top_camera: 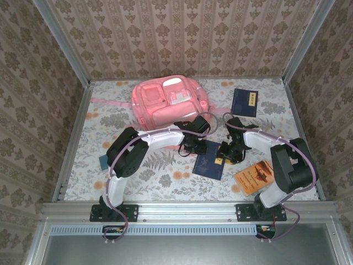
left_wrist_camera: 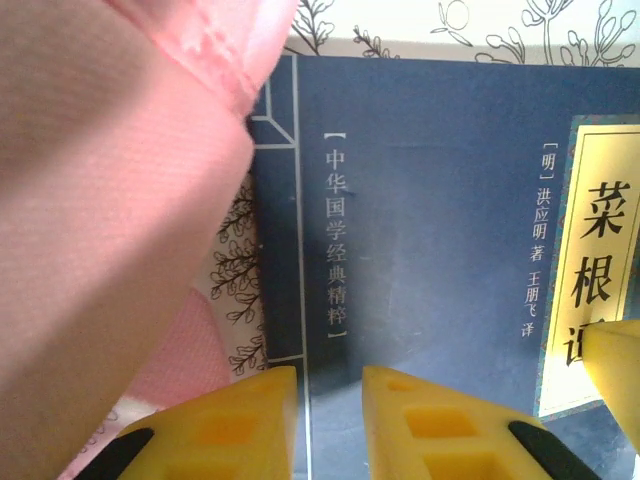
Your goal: Pack the student bag
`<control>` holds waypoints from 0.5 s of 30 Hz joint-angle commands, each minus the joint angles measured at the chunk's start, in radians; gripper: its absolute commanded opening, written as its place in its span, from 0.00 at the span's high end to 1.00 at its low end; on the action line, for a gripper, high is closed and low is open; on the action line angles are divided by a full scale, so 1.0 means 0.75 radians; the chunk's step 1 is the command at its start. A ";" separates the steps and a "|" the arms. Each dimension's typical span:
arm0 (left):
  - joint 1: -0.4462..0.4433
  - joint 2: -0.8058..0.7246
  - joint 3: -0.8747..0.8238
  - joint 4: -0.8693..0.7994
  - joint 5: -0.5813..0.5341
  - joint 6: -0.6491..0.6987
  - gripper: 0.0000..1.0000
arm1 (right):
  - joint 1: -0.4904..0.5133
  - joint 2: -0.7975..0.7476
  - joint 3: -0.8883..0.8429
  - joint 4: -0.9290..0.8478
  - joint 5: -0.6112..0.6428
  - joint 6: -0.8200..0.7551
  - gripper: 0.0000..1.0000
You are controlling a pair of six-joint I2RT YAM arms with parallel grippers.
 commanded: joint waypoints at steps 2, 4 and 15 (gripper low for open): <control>-0.009 0.070 0.023 -0.057 0.029 0.026 0.77 | -0.001 -0.057 0.033 -0.041 -0.069 0.029 0.66; -0.009 0.079 0.019 -0.058 0.032 0.025 0.77 | -0.001 -0.096 0.056 -0.062 -0.102 0.027 0.68; -0.011 0.075 -0.001 -0.052 0.006 0.016 0.79 | 0.000 -0.149 0.088 -0.129 -0.059 0.030 0.87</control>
